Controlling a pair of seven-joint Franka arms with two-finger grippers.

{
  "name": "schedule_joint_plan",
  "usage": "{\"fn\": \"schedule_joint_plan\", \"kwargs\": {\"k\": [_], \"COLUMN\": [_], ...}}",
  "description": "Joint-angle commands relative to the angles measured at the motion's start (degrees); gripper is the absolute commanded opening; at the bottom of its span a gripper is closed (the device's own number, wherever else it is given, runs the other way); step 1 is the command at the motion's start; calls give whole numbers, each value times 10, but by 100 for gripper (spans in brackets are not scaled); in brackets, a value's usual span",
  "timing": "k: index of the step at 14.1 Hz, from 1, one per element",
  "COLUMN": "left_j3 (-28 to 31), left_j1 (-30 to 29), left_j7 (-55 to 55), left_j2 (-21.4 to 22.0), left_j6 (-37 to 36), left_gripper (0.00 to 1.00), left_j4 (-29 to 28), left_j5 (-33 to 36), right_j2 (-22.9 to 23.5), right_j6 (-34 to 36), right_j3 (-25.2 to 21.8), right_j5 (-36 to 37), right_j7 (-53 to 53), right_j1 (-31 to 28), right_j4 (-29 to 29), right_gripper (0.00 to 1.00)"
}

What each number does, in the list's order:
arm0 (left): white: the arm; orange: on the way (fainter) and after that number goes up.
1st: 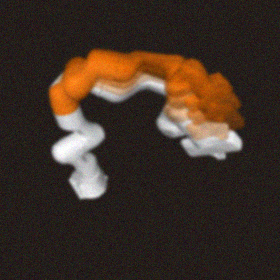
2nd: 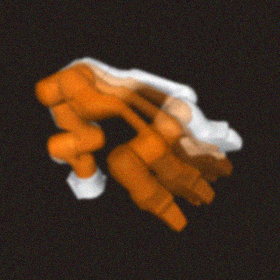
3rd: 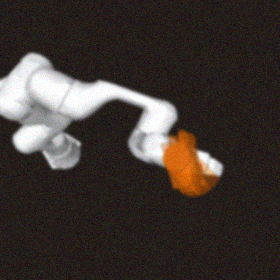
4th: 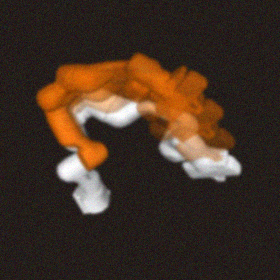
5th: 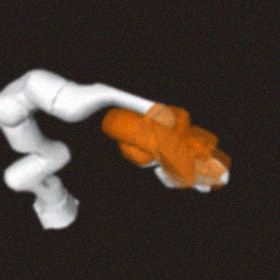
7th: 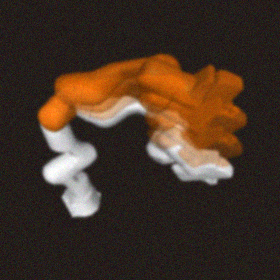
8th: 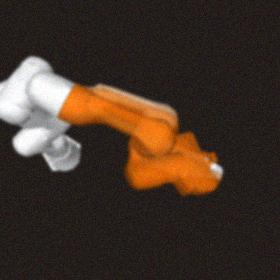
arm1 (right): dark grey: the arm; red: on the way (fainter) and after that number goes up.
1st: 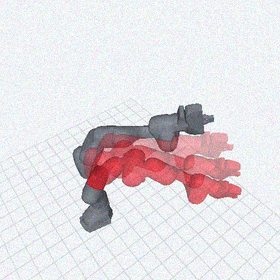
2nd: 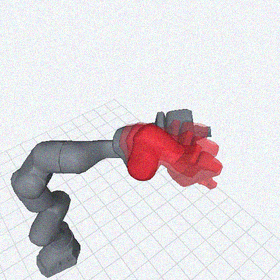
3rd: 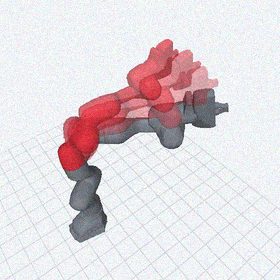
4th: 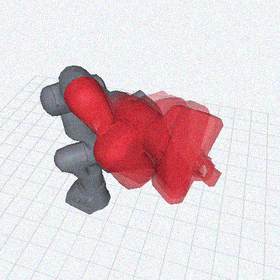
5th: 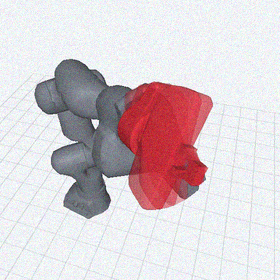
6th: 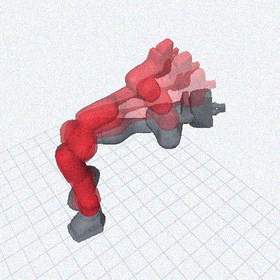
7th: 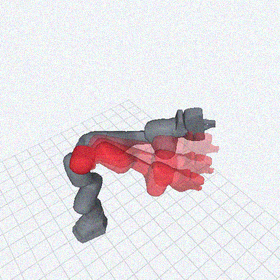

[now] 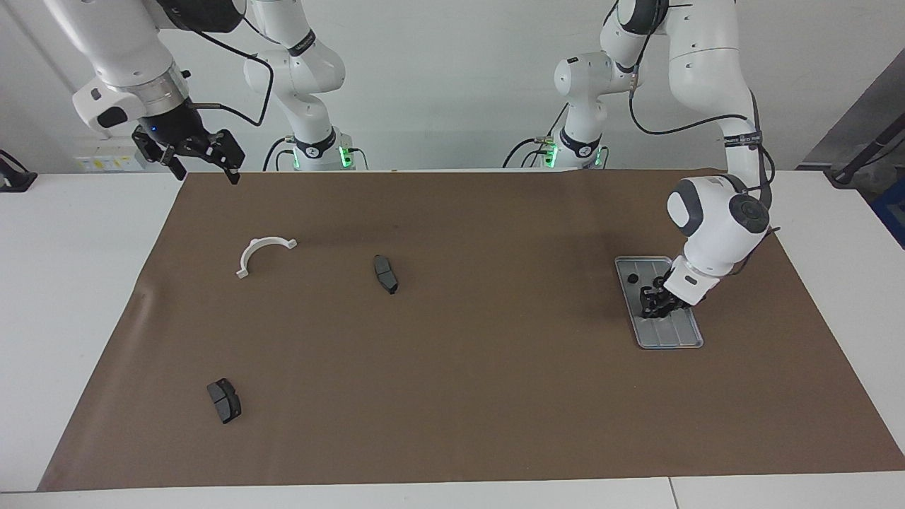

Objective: Place bearing gear from tray to pile
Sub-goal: 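Carry the bearing with the left gripper to the table center and release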

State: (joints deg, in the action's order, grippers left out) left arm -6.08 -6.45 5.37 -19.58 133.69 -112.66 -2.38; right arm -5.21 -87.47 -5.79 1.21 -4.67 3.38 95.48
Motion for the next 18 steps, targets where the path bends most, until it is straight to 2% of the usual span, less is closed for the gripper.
{"fn": "schedule_joint_plan", "kwargs": {"k": [1,4,5,11,14,18], "left_j3": [1,1,2,3,1,0], "left_j1": [3,27,41,183,257,335], "left_j7": [-6,-65,-91,-356,-495,-592], "left_j2": [1,-19,-20,-5,-3,2], "left_j6": [-22,-107,-123,-144,-138,-133], "left_gripper": [24,24,24,24,26,33], "left_j4": [25,111,124,127,128,120], "left_j5": [-2,-2,-2,3,31,32], "right_j2": [-2,-2,-2,-2,-2,-2], "right_j6": [9,9,9,9,9,9], "right_j3": [0,0,0,0,0,0], "right_j5": [-2,-2,-2,-2,-2,-2], "right_j7": [14,15,15,15,15,15], "right_j1": [-1,-1,-1,-1,-1,-1], "right_j4": [-5,-5,-5,-5,-5,-5], "right_gripper": [100,100,100,100,100,100]}}
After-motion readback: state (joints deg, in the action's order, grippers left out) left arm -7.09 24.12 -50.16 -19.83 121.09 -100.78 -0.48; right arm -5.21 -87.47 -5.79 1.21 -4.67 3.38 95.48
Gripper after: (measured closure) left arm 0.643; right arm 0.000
